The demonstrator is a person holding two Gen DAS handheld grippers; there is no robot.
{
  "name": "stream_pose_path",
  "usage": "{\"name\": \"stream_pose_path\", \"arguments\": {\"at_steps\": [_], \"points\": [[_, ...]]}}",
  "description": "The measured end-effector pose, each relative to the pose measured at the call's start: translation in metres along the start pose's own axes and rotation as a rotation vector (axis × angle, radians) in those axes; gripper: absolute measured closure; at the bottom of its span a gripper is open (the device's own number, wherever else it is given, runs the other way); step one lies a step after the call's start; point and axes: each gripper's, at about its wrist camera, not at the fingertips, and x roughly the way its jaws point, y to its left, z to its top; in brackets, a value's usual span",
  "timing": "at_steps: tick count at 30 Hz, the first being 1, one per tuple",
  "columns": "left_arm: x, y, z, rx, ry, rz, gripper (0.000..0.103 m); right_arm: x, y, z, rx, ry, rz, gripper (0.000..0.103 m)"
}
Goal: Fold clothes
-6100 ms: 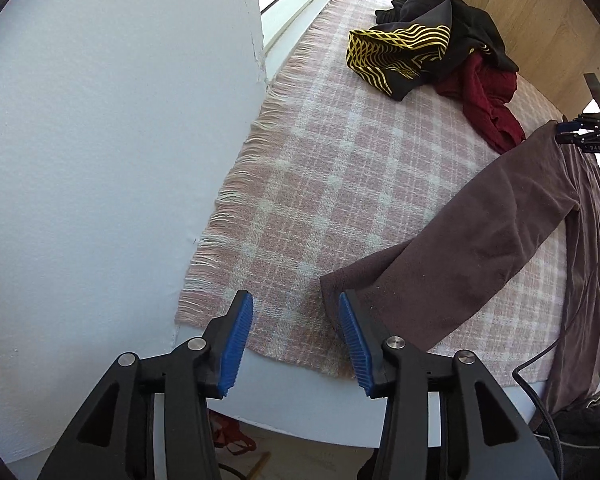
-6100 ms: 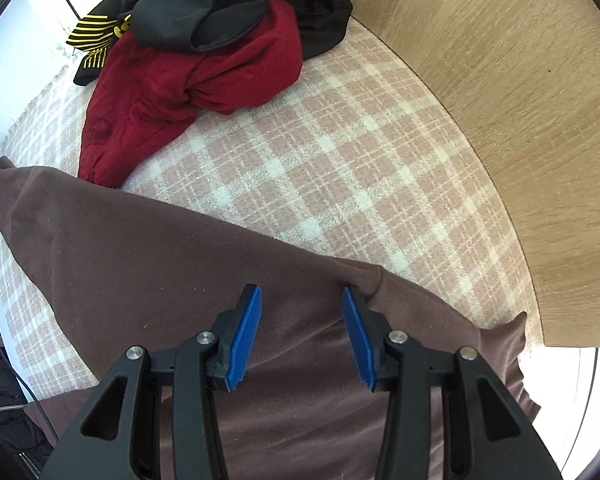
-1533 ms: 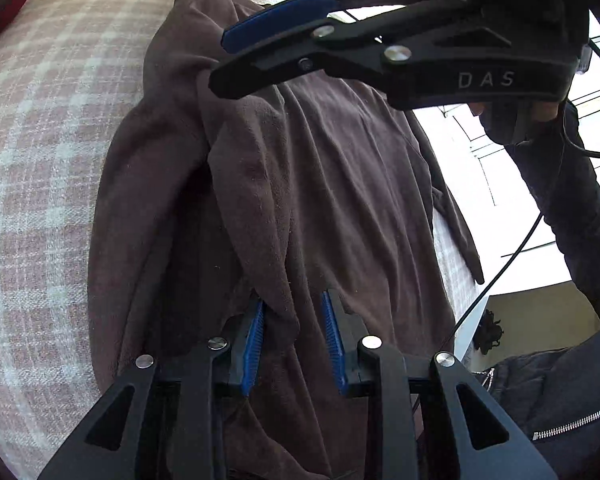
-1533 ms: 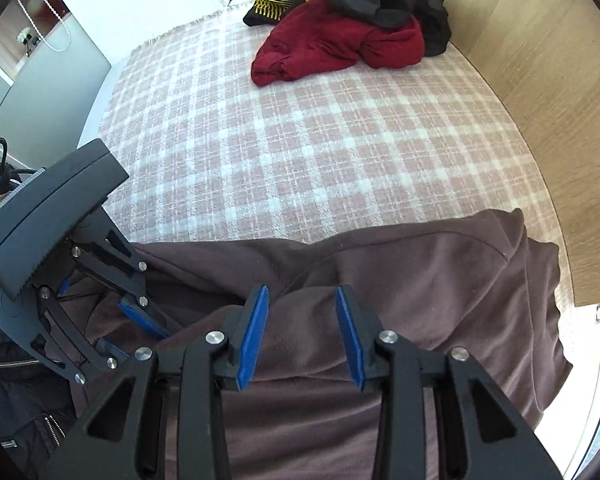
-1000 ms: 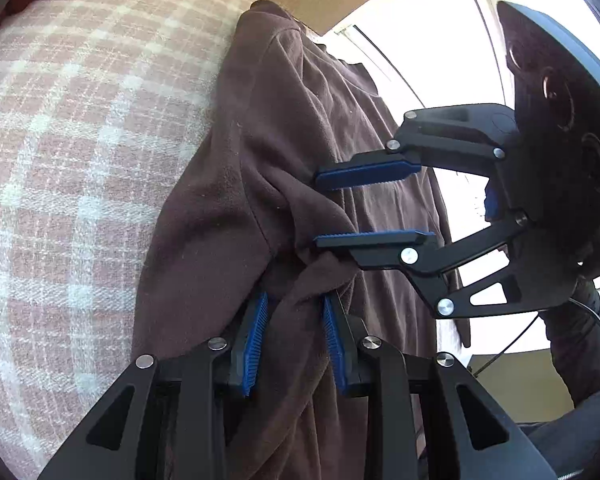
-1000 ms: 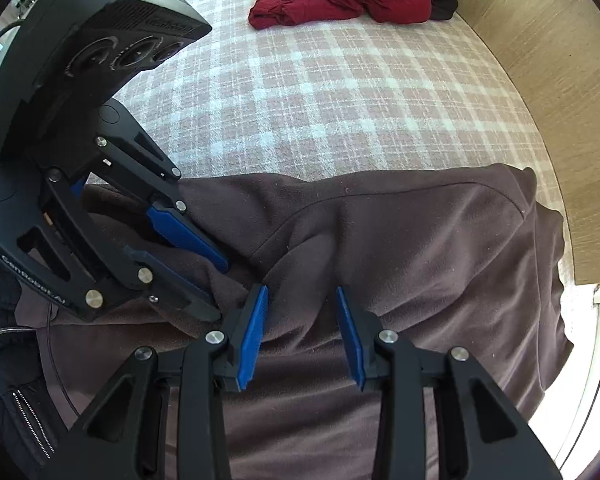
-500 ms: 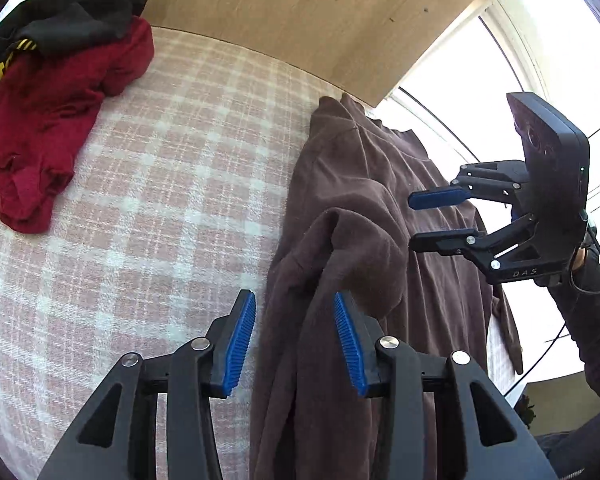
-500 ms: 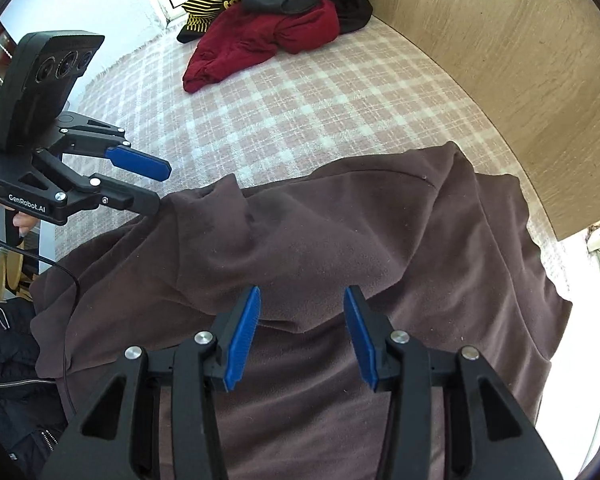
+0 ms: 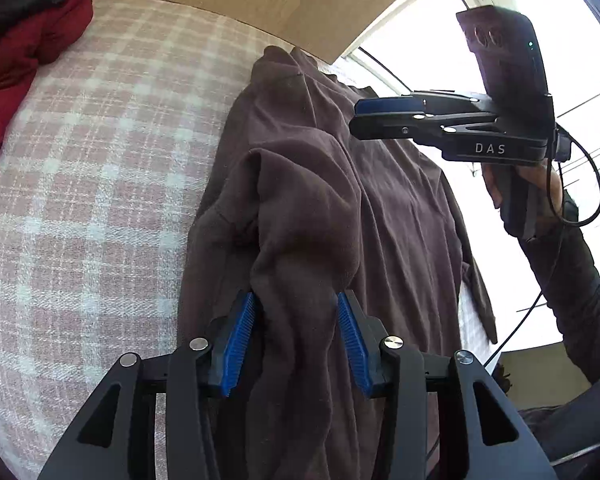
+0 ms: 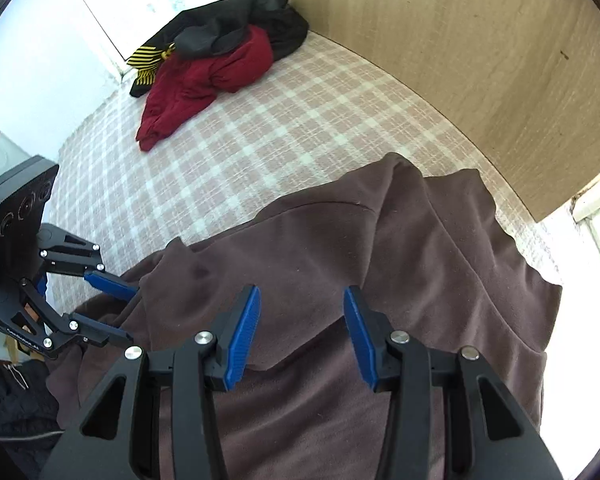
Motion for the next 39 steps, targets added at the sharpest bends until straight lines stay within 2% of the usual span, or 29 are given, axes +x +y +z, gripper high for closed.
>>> {"name": "stream_pose_path", "arguments": {"at_steps": [2, 4, 6, 9, 10, 12, 14, 15, 16, 19, 21, 23, 26, 29, 30, 33, 34, 37, 39], "points": [[0.006, 0.005, 0.006, -0.015, 0.009, -0.012, 0.06, 0.009, -0.012, 0.013, 0.032, 0.014, -0.025, 0.06], [0.016, 0.006, 0.012, -0.016, 0.033, -0.054, 0.06, 0.02, -0.019, 0.025, 0.053, 0.019, -0.034, 0.06], [0.025, 0.008, 0.018, -0.032, 0.042, -0.067, 0.06, 0.035, -0.025, 0.037, 0.072, 0.037, -0.004, 0.06], [0.022, 0.015, 0.023, -0.052, 0.007, -0.056, 0.061, 0.053, -0.023, 0.048, 0.057, 0.068, 0.019, 0.061], [0.019, 0.017, 0.024, -0.057, -0.014, -0.044, 0.062, 0.059, -0.022, 0.052, 0.047, 0.078, 0.032, 0.066], [0.004, 0.019, 0.024, -0.046, -0.084, 0.05, 0.062, 0.062, -0.019, 0.057, 0.028, 0.077, 0.066, 0.076], [-0.013, 0.027, 0.024, -0.043, -0.145, 0.155, 0.062, 0.062, -0.019, 0.064, 0.027, 0.06, 0.082, 0.081], [-0.019, 0.032, 0.025, -0.049, -0.168, 0.194, 0.06, 0.062, -0.02, 0.068, 0.035, 0.048, 0.08, 0.087], [-0.025, 0.036, 0.026, -0.052, -0.183, 0.214, 0.058, 0.062, -0.022, 0.072, 0.042, 0.036, 0.077, 0.087], [-0.048, 0.051, 0.023, -0.056, -0.206, 0.267, 0.058, 0.069, -0.016, 0.079, -0.012, 0.03, -0.065, 0.085], [-0.058, 0.051, 0.019, -0.055, -0.201, 0.255, 0.058, 0.068, -0.008, 0.076, -0.051, 0.026, -0.108, 0.085], [-0.065, 0.045, 0.01, -0.052, -0.185, 0.197, 0.058, 0.065, -0.003, 0.071, -0.074, 0.027, -0.127, 0.078], [-0.077, 0.03, -0.018, -0.005, -0.137, 0.193, 0.058, 0.048, -0.003, 0.059, -0.056, 0.007, -0.136, 0.078], [-0.091, 0.011, -0.064, 0.022, -0.093, 0.205, 0.058, 0.017, -0.008, 0.04, -0.012, -0.046, -0.154, 0.074], [-0.095, 0.006, -0.083, 0.019, -0.078, 0.208, 0.058, 0.005, 0.002, 0.031, -0.028, -0.065, -0.159, 0.072], [-0.102, -0.009, -0.14, 0.0, -0.033, 0.227, 0.058, -0.02, 0.052, 0.002, -0.177, -0.086, -0.039, 0.072], [-0.103, -0.014, -0.158, -0.019, -0.026, 0.221, 0.058, -0.026, 0.072, -0.008, -0.23, -0.085, -0.034, 0.072], [-0.101, -0.03, -0.208, -0.063, -0.007, 0.197, 0.058, -0.018, 0.121, -0.031, -0.37, -0.043, 0.033, 0.073], [-0.098, -0.041, -0.234, -0.078, -0.018, 0.216, 0.057, -0.009, 0.151, -0.046, -0.453, -0.011, 0.088, 0.073]]}}
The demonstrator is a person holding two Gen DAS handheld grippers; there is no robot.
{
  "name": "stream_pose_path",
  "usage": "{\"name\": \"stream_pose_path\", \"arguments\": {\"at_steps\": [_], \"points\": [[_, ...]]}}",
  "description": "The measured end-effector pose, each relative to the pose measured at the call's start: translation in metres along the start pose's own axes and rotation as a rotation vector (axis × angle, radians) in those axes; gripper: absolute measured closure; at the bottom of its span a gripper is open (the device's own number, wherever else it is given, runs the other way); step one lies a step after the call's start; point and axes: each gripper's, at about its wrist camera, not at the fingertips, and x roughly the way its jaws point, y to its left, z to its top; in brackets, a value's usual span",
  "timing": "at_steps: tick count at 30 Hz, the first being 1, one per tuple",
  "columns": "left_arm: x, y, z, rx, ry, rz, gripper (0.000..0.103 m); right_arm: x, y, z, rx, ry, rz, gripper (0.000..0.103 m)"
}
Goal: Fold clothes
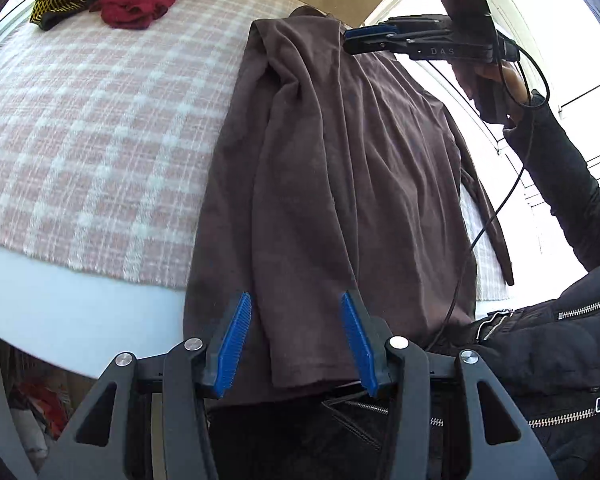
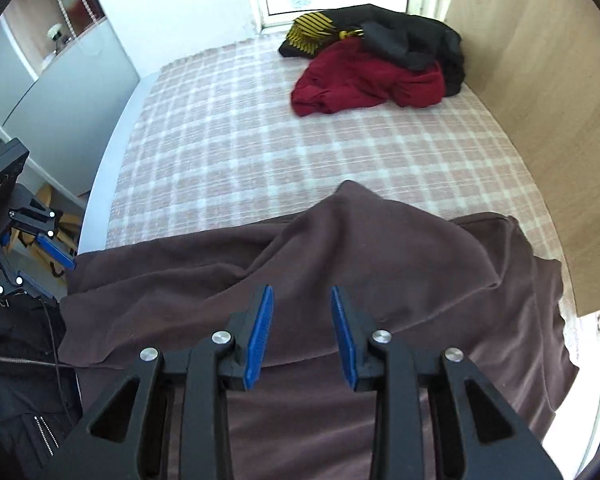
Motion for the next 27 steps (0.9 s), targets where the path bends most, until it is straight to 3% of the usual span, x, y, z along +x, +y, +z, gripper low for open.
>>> {"name": "stream_pose_path", "arguments": {"at_steps": [6, 9, 11, 14, 16, 17, 20, 22, 23, 27], "points": [[0.021, -0.01, -0.031, -0.043, -0.003, 0.033, 0.058, 0.015, 0.039, -0.005, -0.054, 0.035, 0.001, 0.072], [0.03, -0.011, -0.035, -0.036, 0.001, 0.084, 0.058, 0.011, 0.048, -0.009, -0.057, 0.031, -0.002, 0.072], [0.031, -0.011, -0.037, -0.037, -0.008, 0.091, 0.06, 0.007, 0.052, -0.01, -0.08, 0.022, -0.047, 0.072], [0.029, -0.009, -0.038, -0.042, -0.022, 0.086, 0.08, 0.003, 0.059, -0.01, -0.128, 0.021, -0.095, 0.072], [0.025, -0.005, -0.041, -0.052, -0.039, 0.089, 0.08, 0.002, 0.063, -0.009, -0.171, 0.021, -0.114, 0.072], [0.024, -0.002, -0.043, -0.065, -0.044, 0.087, 0.077, 0.003, 0.063, -0.006, -0.192, 0.041, -0.128, 0.072], [0.021, 0.003, -0.046, -0.098, -0.067, 0.053, 0.052, 0.008, 0.058, 0.005, -0.21, 0.103, -0.148, 0.072], [0.025, 0.003, -0.046, -0.089, -0.058, 0.066, 0.052, 0.013, 0.052, 0.015, -0.186, 0.127, -0.115, 0.072], [0.028, 0.001, -0.046, -0.077, -0.05, 0.072, 0.056, 0.017, 0.049, 0.02, -0.173, 0.139, -0.098, 0.072], [0.03, -0.004, -0.046, -0.039, -0.053, 0.076, 0.092, 0.033, 0.044, 0.034, -0.164, 0.177, -0.12, 0.072]]}}
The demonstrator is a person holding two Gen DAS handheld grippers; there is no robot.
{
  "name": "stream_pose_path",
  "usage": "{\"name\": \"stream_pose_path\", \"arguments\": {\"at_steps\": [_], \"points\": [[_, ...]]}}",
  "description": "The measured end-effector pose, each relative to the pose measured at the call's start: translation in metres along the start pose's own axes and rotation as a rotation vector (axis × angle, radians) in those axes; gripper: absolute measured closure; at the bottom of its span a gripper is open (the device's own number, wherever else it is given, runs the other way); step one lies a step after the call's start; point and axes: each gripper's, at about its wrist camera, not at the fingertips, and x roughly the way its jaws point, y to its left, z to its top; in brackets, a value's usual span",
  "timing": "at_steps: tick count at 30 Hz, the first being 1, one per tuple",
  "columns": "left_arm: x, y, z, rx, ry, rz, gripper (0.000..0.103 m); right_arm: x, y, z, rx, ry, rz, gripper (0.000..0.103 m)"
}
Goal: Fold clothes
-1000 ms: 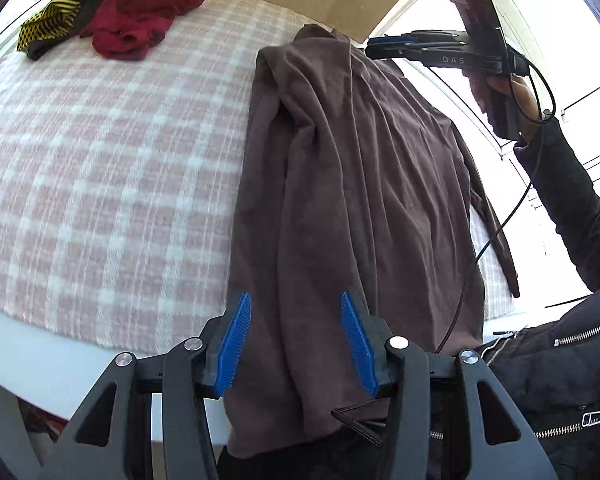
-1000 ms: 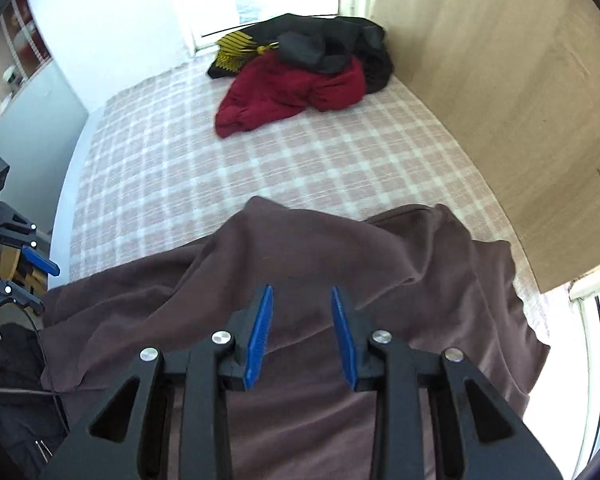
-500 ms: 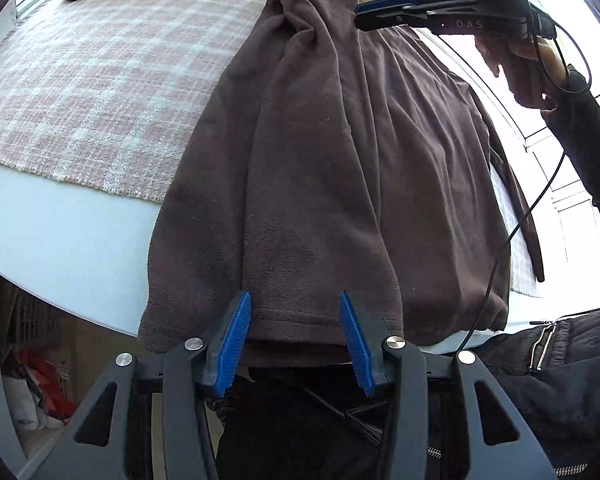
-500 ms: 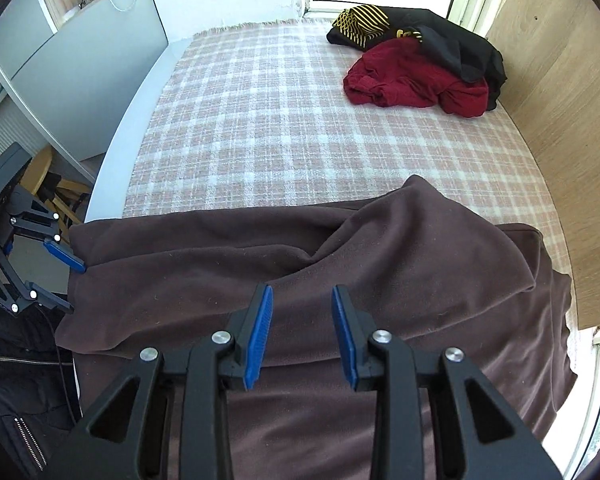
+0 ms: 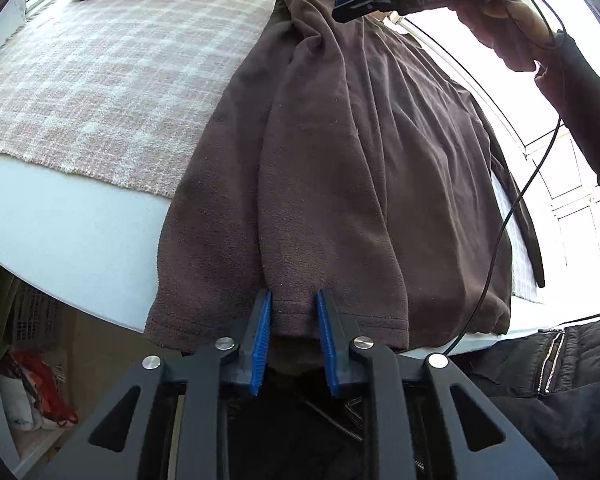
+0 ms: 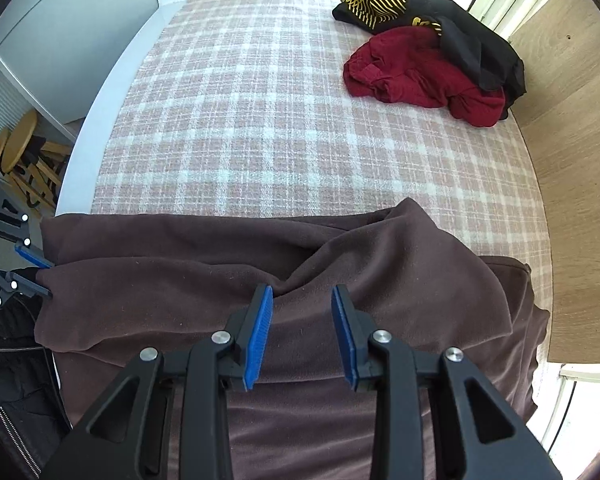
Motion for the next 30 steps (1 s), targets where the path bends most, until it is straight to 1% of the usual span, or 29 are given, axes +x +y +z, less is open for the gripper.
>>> {"name": "stream_pose_path", "arguments": {"at_steps": [1, 3, 7, 10, 13, 15, 16, 17, 19, 23, 28, 29, 30], "points": [[-0.002, 0.0, 0.0, -0.003, -0.008, -0.015, 0.095, 0.003, -0.001, 0.002, 0.006, 0.005, -0.003, 0.072], [-0.007, 0.001, 0.0, -0.012, -0.028, -0.029, 0.095, 0.007, -0.002, 0.004, 0.019, 0.009, -0.008, 0.072], [-0.027, 0.005, -0.004, -0.019, -0.085, -0.011, 0.097, 0.016, -0.006, 0.001, 0.037, 0.027, -0.023, 0.072], [-0.044, 0.014, -0.006, -0.044, -0.138, 0.028, 0.097, 0.02, -0.013, -0.008, 0.08, 0.033, -0.015, 0.072], [-0.044, 0.033, -0.011, -0.09, -0.119, 0.037, 0.097, 0.015, -0.024, -0.016, 0.132, 0.001, 0.0, 0.072], [-0.037, 0.046, -0.013, -0.115, -0.095, 0.043, 0.097, 0.01, -0.031, -0.013, 0.171, -0.039, 0.014, 0.072], [-0.031, 0.048, -0.013, -0.118, -0.075, 0.034, 0.097, 0.008, -0.034, -0.011, 0.191, -0.059, 0.022, 0.072], [-0.026, 0.048, -0.012, -0.109, -0.062, 0.046, 0.097, 0.007, -0.036, -0.006, 0.192, -0.067, 0.023, 0.072], [-0.021, 0.046, -0.011, -0.092, -0.049, 0.056, 0.097, 0.013, -0.032, 0.005, 0.16, -0.055, 0.029, 0.072], [-0.018, 0.043, -0.01, -0.069, -0.04, 0.058, 0.097, 0.053, -0.038, 0.022, 0.101, 0.034, -0.083, 0.073], [-0.016, 0.041, -0.015, -0.064, -0.005, 0.054, 0.095, 0.042, -0.063, 0.024, 0.236, -0.04, 0.006, 0.073], [-0.019, 0.043, -0.016, -0.073, 0.003, 0.048, 0.092, 0.027, -0.065, 0.016, 0.259, -0.076, 0.009, 0.072], [-0.025, 0.046, -0.018, -0.084, 0.004, 0.045, 0.083, 0.011, -0.068, 0.008, 0.281, -0.114, 0.012, 0.071]]}}
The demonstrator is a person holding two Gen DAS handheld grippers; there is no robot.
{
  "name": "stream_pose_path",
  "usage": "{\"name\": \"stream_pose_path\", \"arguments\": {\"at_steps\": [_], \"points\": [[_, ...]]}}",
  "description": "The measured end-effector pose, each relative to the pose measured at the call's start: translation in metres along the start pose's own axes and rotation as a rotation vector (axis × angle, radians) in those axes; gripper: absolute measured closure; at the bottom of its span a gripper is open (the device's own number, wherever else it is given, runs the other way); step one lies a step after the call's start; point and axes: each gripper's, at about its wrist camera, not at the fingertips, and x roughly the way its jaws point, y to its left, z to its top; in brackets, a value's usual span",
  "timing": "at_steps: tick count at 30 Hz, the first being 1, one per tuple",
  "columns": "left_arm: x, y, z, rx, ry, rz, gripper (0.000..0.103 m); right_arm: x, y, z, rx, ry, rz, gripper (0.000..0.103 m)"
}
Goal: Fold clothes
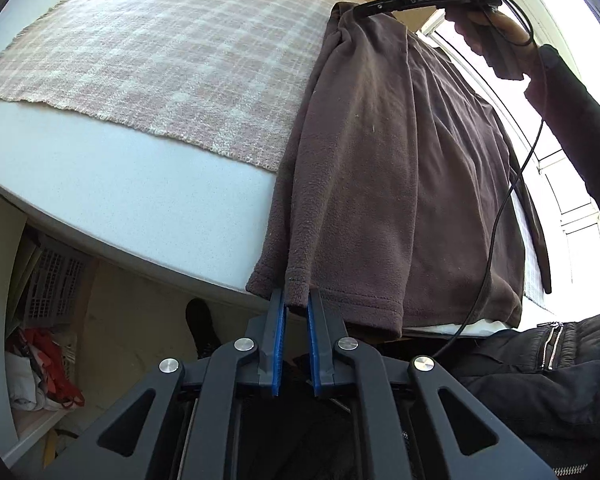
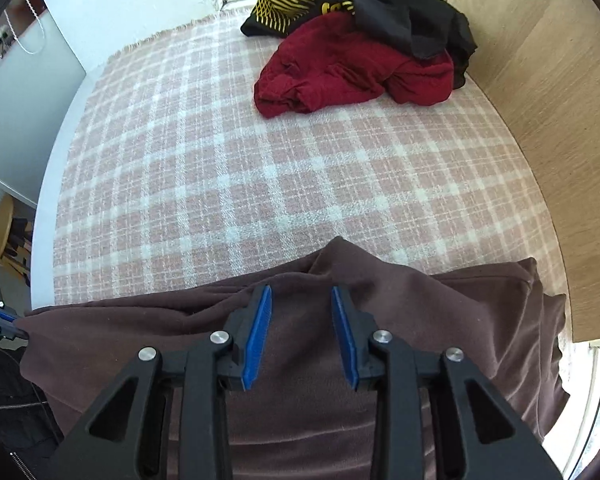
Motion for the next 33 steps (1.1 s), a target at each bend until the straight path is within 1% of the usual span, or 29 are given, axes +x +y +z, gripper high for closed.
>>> {"name": "stream_pose_path", "arguments": {"at_steps": [2, 5, 6, 7, 9, 10, 11, 12, 14, 16, 19, 21, 23, 24, 26, 27, 29, 30, 32, 33], "points": [[-0.011, 0.006, -0.003, -0.02, 0.001, -0.005, 0.07, -0.032, -0.01, -0.014, 0.06, -0.071, 0.005, 0.071], [-0.04, 0.012, 0.002, -0.007, -0.032, 0.007, 0.07, -0.075, -0.027, -0.049, 0.17, -0.145, -0.029, 0.071], [-0.048, 0.01, 0.011, 0.008, -0.049, 0.002, 0.07, -0.088, -0.032, -0.065, 0.2, -0.166, -0.032, 0.071], [-0.056, 0.008, 0.019, 0.023, -0.066, -0.003, 0.069, -0.099, -0.034, -0.083, 0.236, -0.184, -0.026, 0.068], [-0.067, -0.002, 0.043, 0.078, -0.103, -0.011, 0.067, -0.112, -0.036, -0.119, 0.306, -0.188, -0.044, 0.061], [-0.067, -0.012, 0.057, 0.118, -0.119, -0.016, 0.066, -0.114, -0.034, -0.135, 0.33, -0.181, -0.062, 0.06], [-0.065, -0.021, 0.072, 0.158, -0.129, -0.02, 0.063, -0.116, -0.032, -0.15, 0.354, -0.175, -0.08, 0.06], [-0.06, -0.03, 0.09, 0.193, -0.134, -0.026, 0.063, -0.115, -0.03, -0.166, 0.38, -0.157, -0.077, 0.06], [-0.044, -0.052, 0.125, 0.264, -0.133, -0.068, 0.063, -0.109, -0.022, -0.197, 0.421, -0.111, -0.089, 0.06], [-0.021, -0.076, 0.157, 0.332, -0.119, -0.087, 0.063, -0.099, -0.01, -0.224, 0.45, -0.068, -0.097, 0.06], [0.02, -0.109, 0.197, 0.404, -0.071, -0.136, 0.063, -0.081, 0.007, -0.258, 0.51, -0.013, -0.084, 0.06], [0.047, -0.126, 0.213, 0.438, -0.02, -0.17, 0.063, -0.071, 0.02, -0.273, 0.535, 0.018, -0.089, 0.06], [0.071, -0.142, 0.214, 0.481, 0.048, -0.219, 0.063, -0.059, 0.032, -0.281, 0.535, 0.072, -0.125, 0.06], [0.081, -0.148, 0.21, 0.505, 0.08, -0.228, 0.063, -0.056, 0.037, -0.289, 0.54, 0.104, -0.147, 0.06], [0.095, -0.159, 0.196, 0.558, 0.145, -0.254, 0.063, -0.048, 0.048, -0.305, 0.55, 0.167, -0.193, 0.059], [0.1, -0.163, 0.188, 0.577, 0.178, -0.277, 0.063, -0.05, 0.052, -0.313, 0.575, 0.19, -0.195, 0.059], [0.103, -0.175, 0.165, 0.636, 0.245, -0.333, 0.063, -0.06, 0.057, -0.326, 0.64, 0.187, -0.222, 0.059], [0.103, -0.181, 0.152, 0.681, 0.27, -0.347, 0.063, -0.068, 0.061, -0.33, 0.68, 0.15, -0.216, 0.059], [0.1, -0.193, 0.122, 0.771, 0.317, -0.374, 0.063, -0.076, 0.074, -0.336, 0.74, 0.095, -0.157, 0.059], [0.099, -0.197, 0.108, 0.806, 0.344, -0.399, 0.063, -0.077, 0.084, -0.338, 0.747, 0.073, -0.135, 0.059]]}}
